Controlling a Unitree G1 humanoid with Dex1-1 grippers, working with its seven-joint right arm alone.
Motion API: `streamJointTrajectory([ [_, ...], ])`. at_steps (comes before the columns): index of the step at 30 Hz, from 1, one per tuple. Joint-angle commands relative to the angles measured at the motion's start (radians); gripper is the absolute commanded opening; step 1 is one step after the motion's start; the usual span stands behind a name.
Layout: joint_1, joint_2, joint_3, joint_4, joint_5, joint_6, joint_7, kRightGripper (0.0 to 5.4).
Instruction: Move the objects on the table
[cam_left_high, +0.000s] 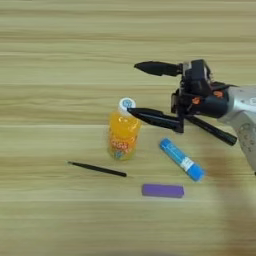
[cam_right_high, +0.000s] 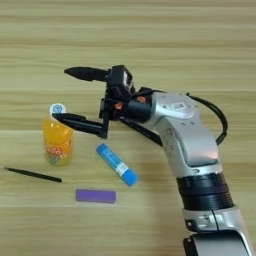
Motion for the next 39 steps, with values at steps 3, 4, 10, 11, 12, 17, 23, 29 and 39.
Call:
streamJointTrajectory([
  [3,0.0,-0.098,-0.085,-0.034,0.018,-0.013,-0.009,5.36],
  [4,0.013,-0.107,-0.089,-0.033,0.016,-0.014,-0.006,5.36],
  [10,0.077,-0.152,-0.101,-0.02,-0.008,-0.028,0.003,5.36],
  [11,0.087,-0.157,-0.105,-0.02,-0.009,-0.028,0.004,5.36],
  [12,0.099,-0.161,-0.106,-0.018,-0.013,-0.032,0.005,5.36],
  [17,0.148,-0.166,-0.097,0.006,-0.036,-0.039,0.006,5.36],
  [23,0.185,-0.173,-0.084,0.063,-0.075,-0.052,0.027,5.36],
  [29,0.172,-0.174,-0.025,0.232,-0.235,-0.179,-0.009,5.36],
  [39,0.152,-0.181,-0.003,0.372,-0.325,-0.28,-0.013,5.36],
])
